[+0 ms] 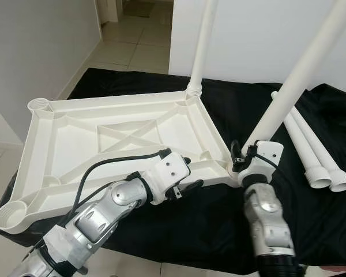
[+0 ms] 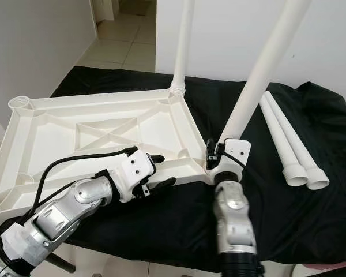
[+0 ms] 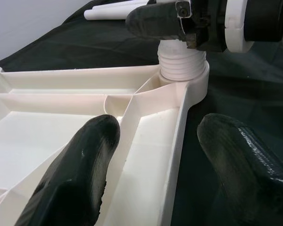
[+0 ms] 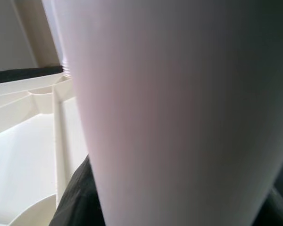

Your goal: Building children table

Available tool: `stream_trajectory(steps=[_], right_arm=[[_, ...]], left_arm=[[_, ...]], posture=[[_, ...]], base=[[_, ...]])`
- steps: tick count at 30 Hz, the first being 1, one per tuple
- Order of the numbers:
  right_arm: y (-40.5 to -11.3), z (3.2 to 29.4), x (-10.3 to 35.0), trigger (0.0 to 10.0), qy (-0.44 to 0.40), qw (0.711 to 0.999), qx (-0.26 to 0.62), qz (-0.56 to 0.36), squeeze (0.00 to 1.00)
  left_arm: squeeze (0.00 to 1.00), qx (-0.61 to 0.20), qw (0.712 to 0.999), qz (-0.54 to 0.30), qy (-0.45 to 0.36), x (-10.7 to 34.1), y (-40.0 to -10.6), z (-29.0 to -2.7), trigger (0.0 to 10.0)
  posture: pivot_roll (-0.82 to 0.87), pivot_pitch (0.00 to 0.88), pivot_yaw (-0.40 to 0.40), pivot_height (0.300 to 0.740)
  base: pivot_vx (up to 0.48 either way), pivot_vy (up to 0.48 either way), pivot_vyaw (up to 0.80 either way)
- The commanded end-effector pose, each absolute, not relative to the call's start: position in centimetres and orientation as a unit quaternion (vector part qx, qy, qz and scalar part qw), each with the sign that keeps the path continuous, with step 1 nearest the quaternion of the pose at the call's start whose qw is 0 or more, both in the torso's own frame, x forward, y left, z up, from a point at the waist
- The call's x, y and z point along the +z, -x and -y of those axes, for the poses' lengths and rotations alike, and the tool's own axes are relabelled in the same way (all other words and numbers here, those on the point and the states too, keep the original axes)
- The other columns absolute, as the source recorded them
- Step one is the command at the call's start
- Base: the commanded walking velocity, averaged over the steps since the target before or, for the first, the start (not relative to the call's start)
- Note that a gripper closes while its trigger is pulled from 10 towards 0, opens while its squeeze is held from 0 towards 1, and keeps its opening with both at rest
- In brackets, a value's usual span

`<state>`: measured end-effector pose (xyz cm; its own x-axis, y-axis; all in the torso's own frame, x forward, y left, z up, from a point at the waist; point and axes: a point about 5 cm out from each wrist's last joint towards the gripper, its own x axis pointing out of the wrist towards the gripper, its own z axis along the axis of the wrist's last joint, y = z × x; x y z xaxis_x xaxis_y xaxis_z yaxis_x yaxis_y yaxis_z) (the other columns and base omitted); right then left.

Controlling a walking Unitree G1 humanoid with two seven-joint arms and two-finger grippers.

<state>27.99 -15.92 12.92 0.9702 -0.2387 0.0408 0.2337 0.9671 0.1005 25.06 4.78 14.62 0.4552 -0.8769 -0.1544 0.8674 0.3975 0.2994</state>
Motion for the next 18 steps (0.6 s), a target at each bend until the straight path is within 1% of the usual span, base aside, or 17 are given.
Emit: stream_trajectory(steps=[1,2,4,8,15,16,18], right_arm=[[-27.4,14.9,11.0,10.0,-0.078,0.987,-0.134,-0.027,0.00],[-27.4,14.3,11.2,10.0,-0.079,0.989,-0.122,-0.027,0.00],[-27.3,14.2,11.3,10.0,-0.077,0.990,-0.115,-0.026,0.00],[-27.4,14.6,11.5,10.0,-0.062,0.989,-0.129,-0.027,0.00],[-27.5,14.2,11.9,10.0,-0.066,0.990,-0.122,-0.016,0.00],[-27.5,14.2,12.1,10.0,-0.067,0.991,-0.117,-0.009,0.99],[-27.4,14.2,12.5,10.0,-0.074,0.992,-0.097,0.008,1.00]], left_arm=[[0.00,-0.590,0.787,-0.007,-0.181,13.9,-24.2,-4.6,10.0],[0.00,-0.590,0.787,-0.007,-0.180,13.9,-24.2,-4.6,10.0],[0.00,-0.589,0.787,-0.008,-0.180,13.9,-24.2,-4.7,10.0],[0.00,-0.589,0.788,-0.008,-0.181,13.9,-24.3,-4.7,10.0],[0.00,-0.587,0.789,-0.007,-0.182,13.9,-24.3,-4.7,10.0],[0.00,-0.586,0.790,-0.007,-0.181,13.9,-24.3,-4.7,10.0],[0.00,-0.585,0.790,-0.007,-0.181,13.9,-24.3,-4.7,10.0]], posture=[[-0.06,0.000,-0.042,0.740],[-0.06,0.000,-0.042,0.740],[-0.06,0.000,-0.042,0.740],[-0.06,0.000,-0.046,0.740],[-0.06,0.000,-0.047,0.740],[-0.06,0.000,-0.047,0.740],[-0.05,0.000,-0.052,0.740]], base=[[0.000,0.000,0.00],[0.000,0.000,0.00],[0.000,0.000,0.00],[0.000,0.000,0.00],[0.000,0.000,0.00],[0.000,0.000,0.00],[0.000,0.000,0.00]])
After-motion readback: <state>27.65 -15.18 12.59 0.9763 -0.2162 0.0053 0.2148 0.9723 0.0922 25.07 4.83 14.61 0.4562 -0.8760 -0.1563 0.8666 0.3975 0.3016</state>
